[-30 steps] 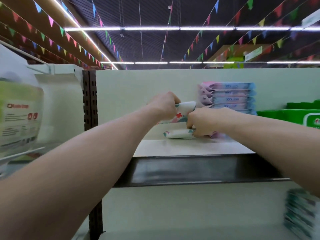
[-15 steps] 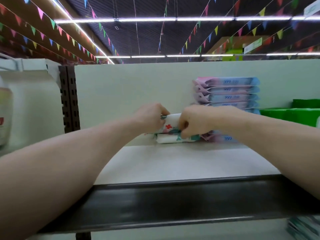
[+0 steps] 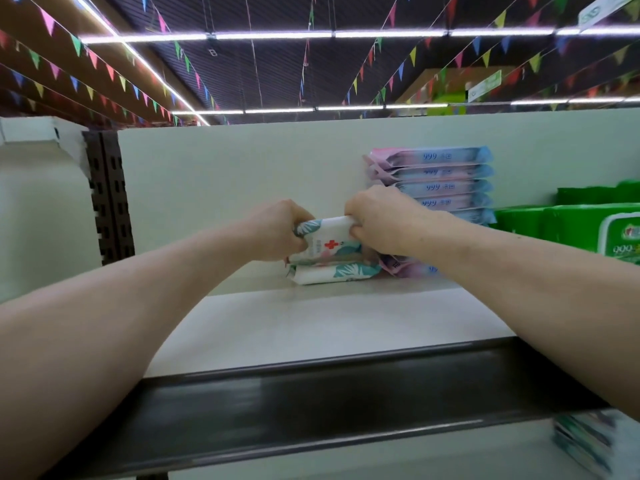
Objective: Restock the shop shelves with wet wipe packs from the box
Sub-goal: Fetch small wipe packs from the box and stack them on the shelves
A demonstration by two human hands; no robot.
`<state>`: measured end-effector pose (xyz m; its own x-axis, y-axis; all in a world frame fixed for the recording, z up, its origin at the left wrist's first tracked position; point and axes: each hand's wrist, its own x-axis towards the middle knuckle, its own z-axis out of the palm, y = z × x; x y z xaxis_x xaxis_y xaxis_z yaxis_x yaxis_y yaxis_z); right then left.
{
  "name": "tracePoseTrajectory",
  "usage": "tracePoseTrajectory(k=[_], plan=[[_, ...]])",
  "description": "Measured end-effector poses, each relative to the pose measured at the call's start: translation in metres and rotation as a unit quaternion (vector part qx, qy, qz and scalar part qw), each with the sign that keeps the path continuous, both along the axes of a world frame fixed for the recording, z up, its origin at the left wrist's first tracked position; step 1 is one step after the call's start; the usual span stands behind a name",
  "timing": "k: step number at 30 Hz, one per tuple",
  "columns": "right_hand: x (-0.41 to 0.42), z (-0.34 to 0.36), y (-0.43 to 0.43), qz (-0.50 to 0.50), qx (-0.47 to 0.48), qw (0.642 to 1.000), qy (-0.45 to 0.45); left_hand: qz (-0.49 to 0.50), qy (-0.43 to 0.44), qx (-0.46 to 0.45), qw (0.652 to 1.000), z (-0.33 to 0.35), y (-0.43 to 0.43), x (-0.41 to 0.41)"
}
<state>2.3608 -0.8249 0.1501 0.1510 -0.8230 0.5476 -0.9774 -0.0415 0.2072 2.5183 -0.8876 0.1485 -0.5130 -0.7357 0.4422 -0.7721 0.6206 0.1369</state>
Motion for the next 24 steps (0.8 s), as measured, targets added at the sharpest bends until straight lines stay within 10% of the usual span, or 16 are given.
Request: tracePoseTrajectory(k=[24], plan=[[0.002,0.002,-0.004,0.086,-0.030,0.992,-0.092,0.016,-0.039,-0.198,0.979,-0.003,0.010,-0.009]])
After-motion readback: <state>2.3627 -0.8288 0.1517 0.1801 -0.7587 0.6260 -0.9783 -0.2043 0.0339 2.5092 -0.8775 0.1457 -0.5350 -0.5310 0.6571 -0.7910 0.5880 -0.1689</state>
